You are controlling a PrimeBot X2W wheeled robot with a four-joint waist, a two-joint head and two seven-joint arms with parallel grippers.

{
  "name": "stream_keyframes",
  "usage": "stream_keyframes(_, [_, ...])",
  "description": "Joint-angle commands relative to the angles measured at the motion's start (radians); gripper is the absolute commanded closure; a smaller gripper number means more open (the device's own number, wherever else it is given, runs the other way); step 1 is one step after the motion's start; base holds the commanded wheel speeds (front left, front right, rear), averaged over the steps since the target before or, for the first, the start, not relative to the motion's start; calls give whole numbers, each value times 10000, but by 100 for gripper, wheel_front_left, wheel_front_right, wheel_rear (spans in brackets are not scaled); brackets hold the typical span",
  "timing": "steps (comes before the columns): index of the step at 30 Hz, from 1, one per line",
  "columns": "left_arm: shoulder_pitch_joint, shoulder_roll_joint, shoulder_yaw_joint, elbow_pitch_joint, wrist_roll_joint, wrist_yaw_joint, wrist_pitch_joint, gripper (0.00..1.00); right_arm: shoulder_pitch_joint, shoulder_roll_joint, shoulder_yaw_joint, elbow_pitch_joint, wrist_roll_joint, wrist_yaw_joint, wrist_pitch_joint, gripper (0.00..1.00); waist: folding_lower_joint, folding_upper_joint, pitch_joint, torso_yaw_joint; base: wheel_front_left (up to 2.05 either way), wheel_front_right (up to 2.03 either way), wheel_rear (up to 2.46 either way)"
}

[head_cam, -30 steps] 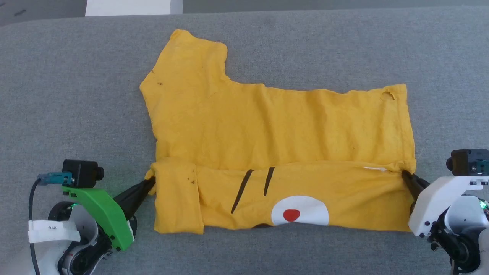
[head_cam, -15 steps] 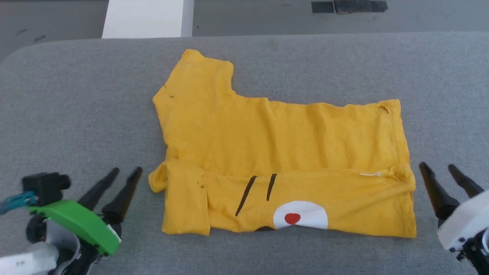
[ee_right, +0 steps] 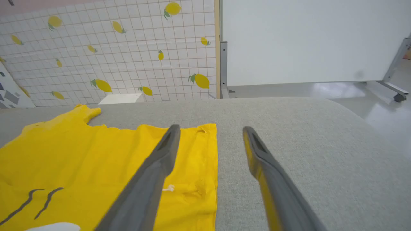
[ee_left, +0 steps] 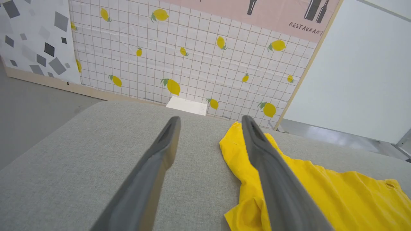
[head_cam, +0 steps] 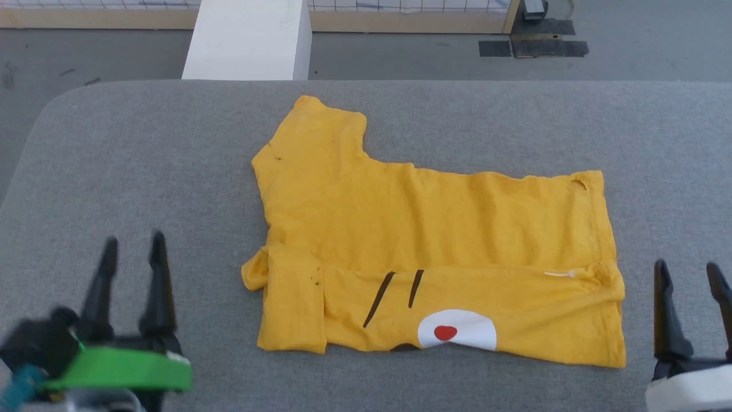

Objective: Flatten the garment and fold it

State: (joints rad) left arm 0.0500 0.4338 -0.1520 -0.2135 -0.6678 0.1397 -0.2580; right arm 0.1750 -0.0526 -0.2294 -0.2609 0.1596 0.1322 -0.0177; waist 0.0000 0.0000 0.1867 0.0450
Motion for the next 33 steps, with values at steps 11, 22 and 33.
stream_keyframes(11, [1618, -2238, 1292, 512, 2758, -1487, -36, 0, 388, 22, 126, 1749, -512, -15, -1768, 0, 0, 0, -175, 93, 0, 0, 0])
stream_keyframes(22, [823, -1450, 32, 268, 1787, -2508, 2878, 0, 146, 23, 50, 1946, -683, -15, -1773, 0, 0, 0, 50, 397, 0, 0, 0])
stream_keyframes(33, [-730, -803, -1405, 1088, 218, -2645, 6769, 0, -50, 24, 333, 2253, -720, -15, -1652, 0, 0, 0, 297, 311, 0, 0, 0])
